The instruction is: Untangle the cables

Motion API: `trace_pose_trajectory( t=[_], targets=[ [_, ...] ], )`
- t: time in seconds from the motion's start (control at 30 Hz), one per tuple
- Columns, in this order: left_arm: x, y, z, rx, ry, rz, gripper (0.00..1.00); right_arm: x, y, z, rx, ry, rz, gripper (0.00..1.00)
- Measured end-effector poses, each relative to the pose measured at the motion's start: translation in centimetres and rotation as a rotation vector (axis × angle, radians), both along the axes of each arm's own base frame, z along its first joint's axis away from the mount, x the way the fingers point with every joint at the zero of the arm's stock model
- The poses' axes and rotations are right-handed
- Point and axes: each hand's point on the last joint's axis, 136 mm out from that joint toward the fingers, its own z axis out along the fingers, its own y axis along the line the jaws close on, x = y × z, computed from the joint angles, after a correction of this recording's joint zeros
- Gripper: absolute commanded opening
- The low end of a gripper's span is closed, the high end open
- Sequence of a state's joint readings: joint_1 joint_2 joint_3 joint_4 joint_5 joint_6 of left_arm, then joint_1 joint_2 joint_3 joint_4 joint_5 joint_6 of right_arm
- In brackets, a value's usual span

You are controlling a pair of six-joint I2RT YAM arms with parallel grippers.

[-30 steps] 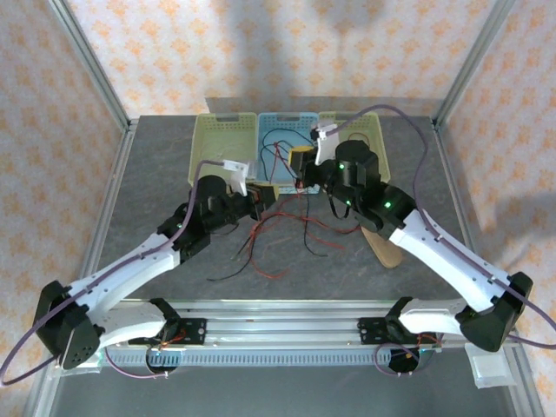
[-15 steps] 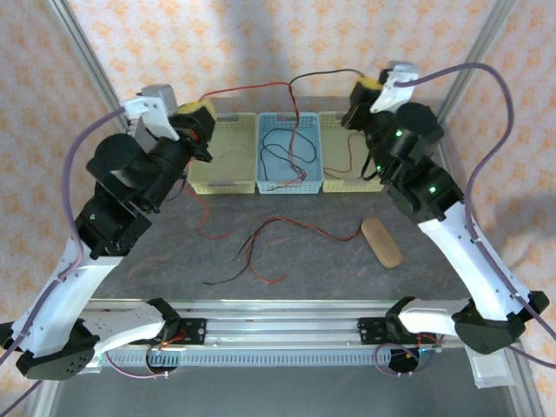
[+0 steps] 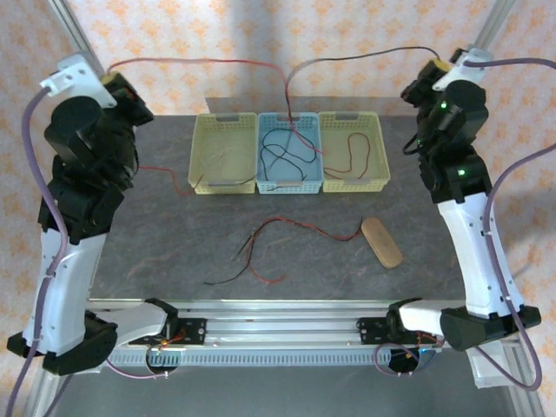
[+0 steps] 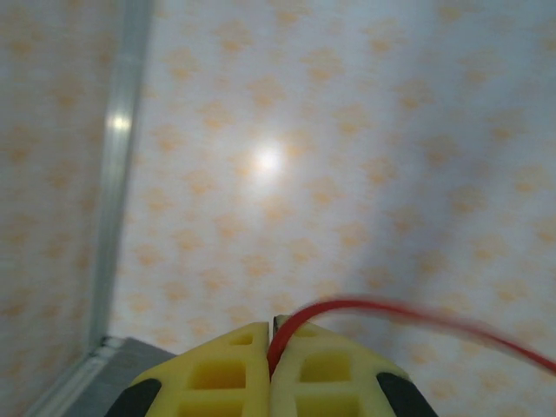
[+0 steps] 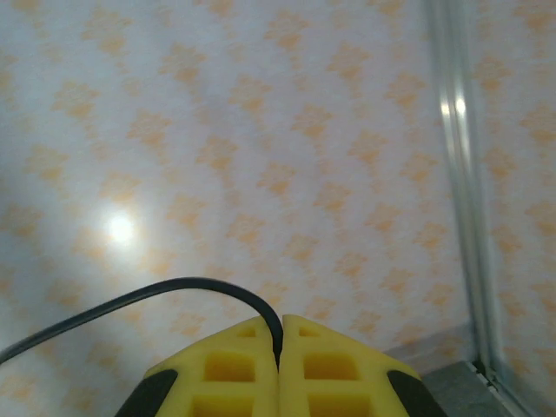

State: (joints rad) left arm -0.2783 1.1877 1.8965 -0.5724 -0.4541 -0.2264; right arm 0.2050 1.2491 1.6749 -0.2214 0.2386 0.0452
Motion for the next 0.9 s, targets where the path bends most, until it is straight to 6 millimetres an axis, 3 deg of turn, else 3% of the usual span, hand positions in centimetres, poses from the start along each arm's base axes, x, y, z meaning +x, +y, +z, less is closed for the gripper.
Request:
trace_pose_trajectory(
  t=[0.17,0.27,0.4,0.53,0.6,0.67,0.77,0.9],
  targets=[
    [-0.1,7.5,-1.3,-0.073,0.045,0.235,0.0,-0.3,-5.5,-0.2,0.081,-0.02,-0.134,0.0],
    [-0.2,11.2,-2.8,-0.129,0.068,0.313,0.0,-0.6,-7.7,-0.2,0.116,-0.034,-0.178,0.0],
    [-0.2,13.8,-5.0,-0.198,0.095,0.345,0.0,-1.2,-9.8,-0.1,0.137,-0.048,-0.227,0.0],
    [-0.8,15.9,-5.5,-0.239,0.093,0.365,0.0,-2.3,-12.3,0.2,0.154,-0.064,-0.279,0.0],
    [-1.0,16.2,-5.5,-0.249,0.087,0.358,0.0,-2.8,-13.2,0.3,0.159,-0.072,-0.294,0.0],
    [-0.7,15.5,-5.4,-0.251,0.074,0.299,0.0,-3.0,-12.7,0.7,0.153,-0.081,-0.258,0.0],
    [0.1,12.8,-4.8,-0.238,0.039,0.133,0.0,-2.6,-10.6,1.7,0.127,-0.105,-0.127,0.0],
    [0.1,8.5,-1.6,-0.187,-0.067,-0.105,0.0,-1.8,-7.5,3.0,0.084,-0.117,0.057,0.0]
  ],
)
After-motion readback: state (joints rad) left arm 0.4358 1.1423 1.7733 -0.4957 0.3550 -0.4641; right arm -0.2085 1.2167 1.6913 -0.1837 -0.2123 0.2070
